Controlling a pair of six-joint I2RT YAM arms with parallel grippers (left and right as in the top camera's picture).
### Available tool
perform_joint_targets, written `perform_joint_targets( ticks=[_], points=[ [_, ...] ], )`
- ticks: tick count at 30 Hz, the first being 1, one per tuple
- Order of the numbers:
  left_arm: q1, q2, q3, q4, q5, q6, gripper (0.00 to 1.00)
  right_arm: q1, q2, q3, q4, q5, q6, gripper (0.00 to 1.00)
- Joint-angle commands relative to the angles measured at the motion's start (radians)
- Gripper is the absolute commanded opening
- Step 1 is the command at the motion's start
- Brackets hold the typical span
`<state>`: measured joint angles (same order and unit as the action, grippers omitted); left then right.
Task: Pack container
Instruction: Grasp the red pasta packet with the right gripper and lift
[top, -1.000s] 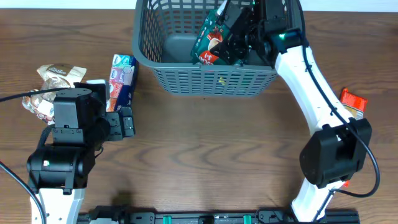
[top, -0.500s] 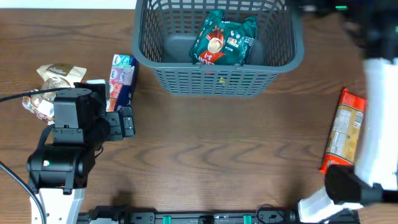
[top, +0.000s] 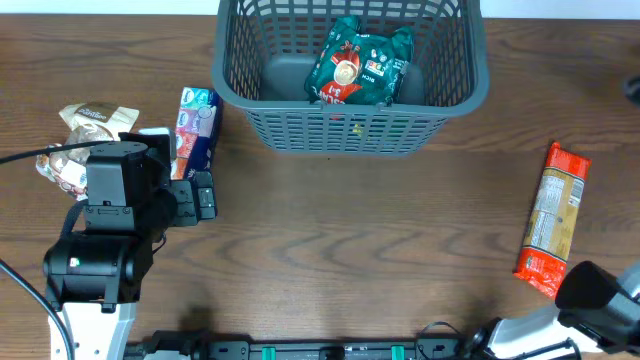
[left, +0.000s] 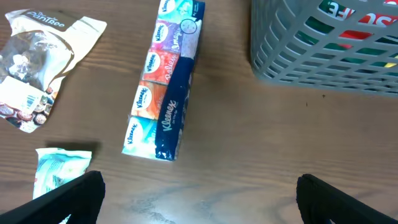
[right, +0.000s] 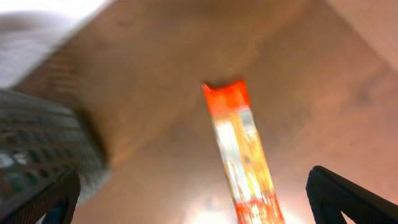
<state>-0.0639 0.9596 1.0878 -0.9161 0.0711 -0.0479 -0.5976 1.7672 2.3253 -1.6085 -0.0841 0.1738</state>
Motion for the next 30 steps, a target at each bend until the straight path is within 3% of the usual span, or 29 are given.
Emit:
perform_joint_targets(
  ticks=[1, 7, 14, 23, 30],
  points=[
    [-0.005, 0.002, 0.014, 0.005, -0.011, 0.011, 0.99, -0.047, 0.008, -0.081, -0.016, 0.044, 0.011, 0.99],
    [-0.005, 0.002, 0.014, 0.029, -0.011, 0.011, 0.98, -0.085, 0.008, -0.382, 0.061, 0.043, -0.066, 0.99],
    [-0.005, 0.002, 0.014, 0.035, -0.011, 0.01, 0.99, -0.075, 0.008, -0.786, 0.38, 0.004, -0.15, 0.99],
    [-0.005, 0.002, 0.014, 0.036, -0.011, 0.01, 0.99, -0.066, 0.008, -1.088, 0.743, 0.004, -0.196, 0.99],
    [-0.005, 0.002, 0.014, 0.035, -0.011, 0.01, 0.98, -0.067, 0.008, -1.246, 0.911, 0.002, -0.217, 0.99]
  ],
)
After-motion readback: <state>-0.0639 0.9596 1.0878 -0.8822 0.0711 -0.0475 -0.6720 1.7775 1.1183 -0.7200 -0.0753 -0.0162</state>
